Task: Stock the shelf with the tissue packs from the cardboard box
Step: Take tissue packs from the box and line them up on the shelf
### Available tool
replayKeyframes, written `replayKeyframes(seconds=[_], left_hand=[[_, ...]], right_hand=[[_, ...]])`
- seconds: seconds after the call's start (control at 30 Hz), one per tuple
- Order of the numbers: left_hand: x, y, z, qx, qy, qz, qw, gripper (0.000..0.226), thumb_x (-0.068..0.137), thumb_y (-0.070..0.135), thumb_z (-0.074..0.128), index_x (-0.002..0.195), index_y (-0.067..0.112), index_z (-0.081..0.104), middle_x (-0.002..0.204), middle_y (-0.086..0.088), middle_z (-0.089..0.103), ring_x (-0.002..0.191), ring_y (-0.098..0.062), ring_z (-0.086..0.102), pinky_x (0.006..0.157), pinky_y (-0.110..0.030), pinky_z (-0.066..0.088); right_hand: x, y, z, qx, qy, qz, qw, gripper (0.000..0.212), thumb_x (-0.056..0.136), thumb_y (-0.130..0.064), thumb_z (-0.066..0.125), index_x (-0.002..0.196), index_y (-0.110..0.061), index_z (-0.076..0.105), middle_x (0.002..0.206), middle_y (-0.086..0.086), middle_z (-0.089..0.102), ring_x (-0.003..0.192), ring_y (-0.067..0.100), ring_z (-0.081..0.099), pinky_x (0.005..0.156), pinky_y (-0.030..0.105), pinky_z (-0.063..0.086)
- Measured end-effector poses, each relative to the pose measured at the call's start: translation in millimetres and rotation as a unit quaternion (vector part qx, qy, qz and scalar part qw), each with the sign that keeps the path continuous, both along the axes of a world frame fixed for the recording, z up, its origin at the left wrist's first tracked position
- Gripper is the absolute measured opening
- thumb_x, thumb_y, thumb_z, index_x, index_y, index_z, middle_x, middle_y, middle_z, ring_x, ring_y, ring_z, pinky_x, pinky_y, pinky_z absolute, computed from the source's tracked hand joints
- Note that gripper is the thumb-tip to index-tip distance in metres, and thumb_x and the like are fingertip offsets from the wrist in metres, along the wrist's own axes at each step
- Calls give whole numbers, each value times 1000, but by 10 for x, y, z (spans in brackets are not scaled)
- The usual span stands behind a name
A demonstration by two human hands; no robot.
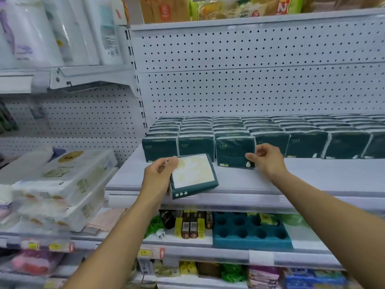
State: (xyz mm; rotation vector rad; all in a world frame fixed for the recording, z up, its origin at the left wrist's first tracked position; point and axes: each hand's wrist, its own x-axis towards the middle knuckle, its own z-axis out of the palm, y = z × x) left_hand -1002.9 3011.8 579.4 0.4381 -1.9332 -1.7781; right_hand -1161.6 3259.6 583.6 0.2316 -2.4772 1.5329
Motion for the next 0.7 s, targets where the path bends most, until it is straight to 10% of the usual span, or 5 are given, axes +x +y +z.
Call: replayKeyframes(seconds=[0.33, 0.43, 0.53, 0.63, 0.7], left_hand=[[-207, 36, 5, 28, -6, -9, 1000, 25, 94, 42, 60, 102, 21, 70, 97, 1, 74, 92, -20, 66, 76, -36, 50], [-258, 105, 47, 59, -15, -21, 998, 25, 95, 42, 59, 101, 20, 70, 95, -1, 75, 88, -20, 67, 78, -39, 52], [-325, 227, 136, 84, -32, -53, 995, 25, 96, 40, 59, 103, 18, 69, 96, -3, 74, 87, -19, 67, 72, -34, 53], [-367, 345, 249, 114, -76, -111, 984, 29, 97, 41, 57, 106, 15, 69, 102, -8, 73, 87, -21, 69, 74, -35, 56], [-354, 377, 306, 134, -91, -140, 977, 38, 99, 46, 49, 112, 14, 67, 107, -11, 70, 84, -24, 71, 71, -35, 59]], right_hand=[[-105, -40, -71, -14, -22, -9, 1000, 51, 81, -23, 77, 121, -8, 50, 105, 6, 59, 94, 23, 59, 73, 27, 46], [130, 39, -86, 111, 155, -5, 982, 71, 79, -23, 78, 136, -17, 38, 131, 5, 46, 114, 22, 49, 89, 40, 49], [375, 23, -29, 239, 366, 168, 884, 81, 72, -22, 81, 141, -21, 38, 142, 6, 41, 126, 25, 41, 101, 40, 43], [443, -11, 19, 283, 403, 257, 831, 63, 73, -25, 79, 130, -21, 52, 135, -1, 50, 121, 22, 48, 96, 35, 45], [501, 21, 78, 192, 324, 267, 887, 43, 77, -22, 77, 117, -24, 61, 118, -10, 60, 107, 12, 54, 86, 27, 47]])
